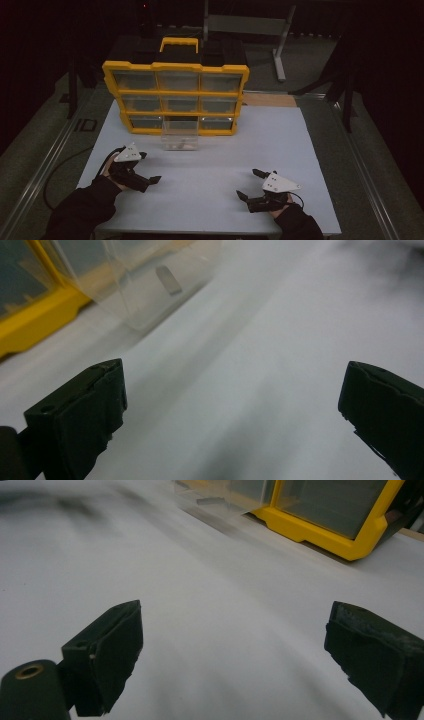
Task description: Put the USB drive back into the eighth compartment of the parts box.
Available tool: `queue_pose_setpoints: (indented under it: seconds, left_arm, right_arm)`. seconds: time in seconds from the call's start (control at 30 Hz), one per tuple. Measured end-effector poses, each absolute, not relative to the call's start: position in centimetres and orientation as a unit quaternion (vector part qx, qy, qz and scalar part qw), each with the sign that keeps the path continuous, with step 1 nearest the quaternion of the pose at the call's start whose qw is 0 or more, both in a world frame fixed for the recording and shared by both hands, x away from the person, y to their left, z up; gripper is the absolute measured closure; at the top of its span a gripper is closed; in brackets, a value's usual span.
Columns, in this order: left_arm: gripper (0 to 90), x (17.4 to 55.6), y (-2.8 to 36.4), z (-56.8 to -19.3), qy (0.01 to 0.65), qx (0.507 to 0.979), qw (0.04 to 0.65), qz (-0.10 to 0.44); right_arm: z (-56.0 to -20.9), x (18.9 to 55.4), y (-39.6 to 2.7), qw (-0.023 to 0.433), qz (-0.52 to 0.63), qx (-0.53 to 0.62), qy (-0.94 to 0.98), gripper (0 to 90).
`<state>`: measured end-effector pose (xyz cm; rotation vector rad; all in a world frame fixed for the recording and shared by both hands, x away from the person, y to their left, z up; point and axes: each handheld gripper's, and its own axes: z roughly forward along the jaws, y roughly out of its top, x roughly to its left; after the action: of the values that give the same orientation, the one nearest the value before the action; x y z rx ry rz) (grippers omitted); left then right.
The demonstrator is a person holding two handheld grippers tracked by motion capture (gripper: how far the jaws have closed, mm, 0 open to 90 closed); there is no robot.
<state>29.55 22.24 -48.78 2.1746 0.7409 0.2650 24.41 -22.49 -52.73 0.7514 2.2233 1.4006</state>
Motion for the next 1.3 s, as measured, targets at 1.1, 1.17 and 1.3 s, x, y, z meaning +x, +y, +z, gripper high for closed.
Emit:
queue_pose_setpoints:
  seconds: [1.1,1.17,1.3]
  left_arm:
    - [0.3,26.1,25.2,-52.4,0.323,0.848,0.404,0.12]
    - [0.3,26.0,25.4,-52.5,0.327,0.845,0.404,0.124]
    - [0.3,25.9,25.6,-52.7,0.331,0.842,0.403,0.138]
  right_arm:
    - [-52.8,24.4,-22.5,0.201,0.497,0.268,0.8,9.0]
    - [-52.8,24.4,-22.5,0.203,0.497,0.267,0.8,8.9]
    - [-52.8,24.4,-22.5,0.203,0.498,0.267,0.8,8.9]
